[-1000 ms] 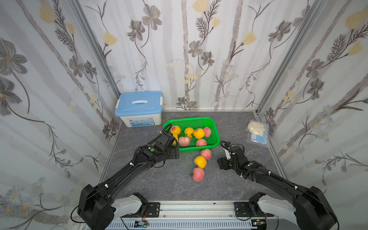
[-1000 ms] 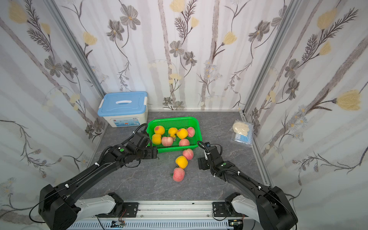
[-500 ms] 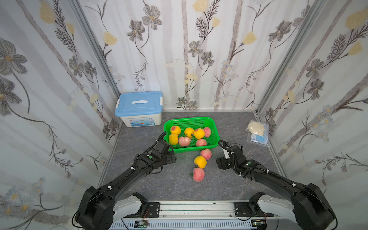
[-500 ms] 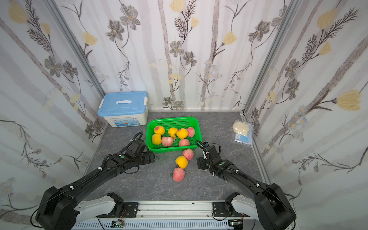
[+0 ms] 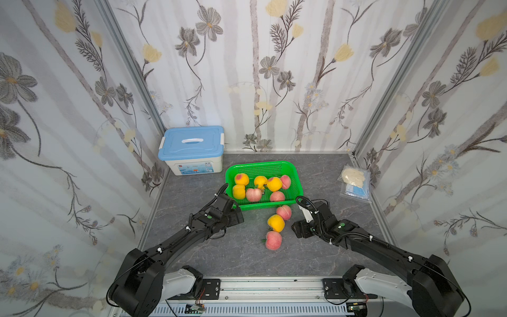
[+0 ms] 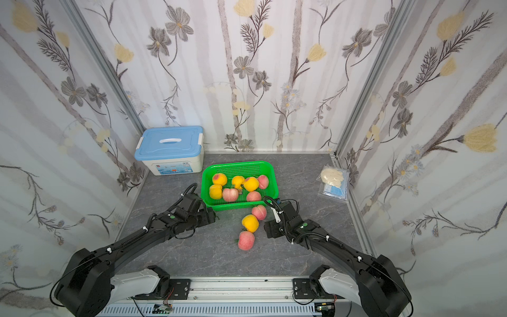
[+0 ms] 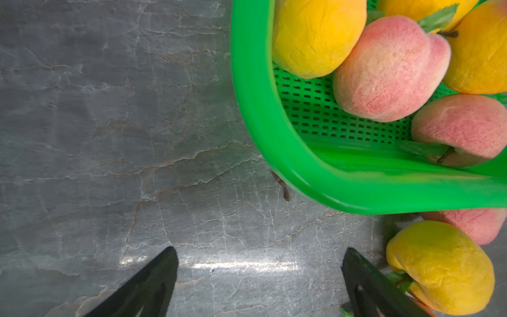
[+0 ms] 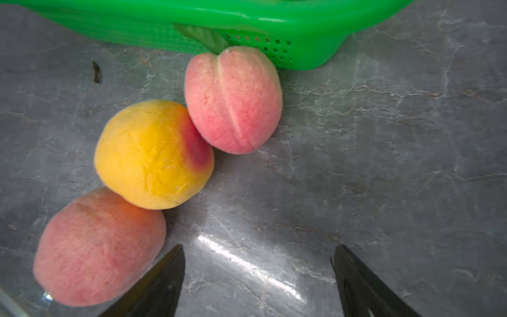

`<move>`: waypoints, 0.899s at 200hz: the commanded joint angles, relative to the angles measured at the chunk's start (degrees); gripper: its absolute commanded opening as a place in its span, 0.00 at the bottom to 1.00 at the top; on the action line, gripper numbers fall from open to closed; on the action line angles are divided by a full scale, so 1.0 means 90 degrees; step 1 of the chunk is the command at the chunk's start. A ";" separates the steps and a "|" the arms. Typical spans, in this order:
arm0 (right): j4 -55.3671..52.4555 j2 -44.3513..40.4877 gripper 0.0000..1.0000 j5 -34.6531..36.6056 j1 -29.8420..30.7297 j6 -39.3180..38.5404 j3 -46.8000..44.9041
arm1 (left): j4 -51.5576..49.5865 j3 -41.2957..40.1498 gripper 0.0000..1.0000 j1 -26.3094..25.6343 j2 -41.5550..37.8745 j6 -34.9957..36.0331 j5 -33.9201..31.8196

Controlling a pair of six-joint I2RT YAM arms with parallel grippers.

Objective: Put the peaches into the basket
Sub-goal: Pick up the peach from the center of the board.

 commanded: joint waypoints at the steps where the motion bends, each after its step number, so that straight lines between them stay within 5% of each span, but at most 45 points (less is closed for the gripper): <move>1: -0.0368 -0.0254 0.86 -0.0221 0.0314 0.0554 0.0044 | 0.0162 0.0001 0.96 0.0008 0.0018 -0.0071 -0.0011; 46: -0.0627 -0.0306 0.86 -0.0154 0.1148 0.1107 0.0350 | 0.0076 0.0149 0.96 0.0003 0.0273 0.0023 0.0036; 129: -0.1183 0.0715 0.86 0.1452 0.2679 0.1917 0.1409 | 0.0030 0.0291 0.96 0.0003 0.0401 0.0323 0.0142; 180: -0.1186 0.1404 0.86 0.1857 0.3048 0.2137 0.1773 | 0.0205 0.0153 0.96 0.0008 0.0371 0.0260 0.0261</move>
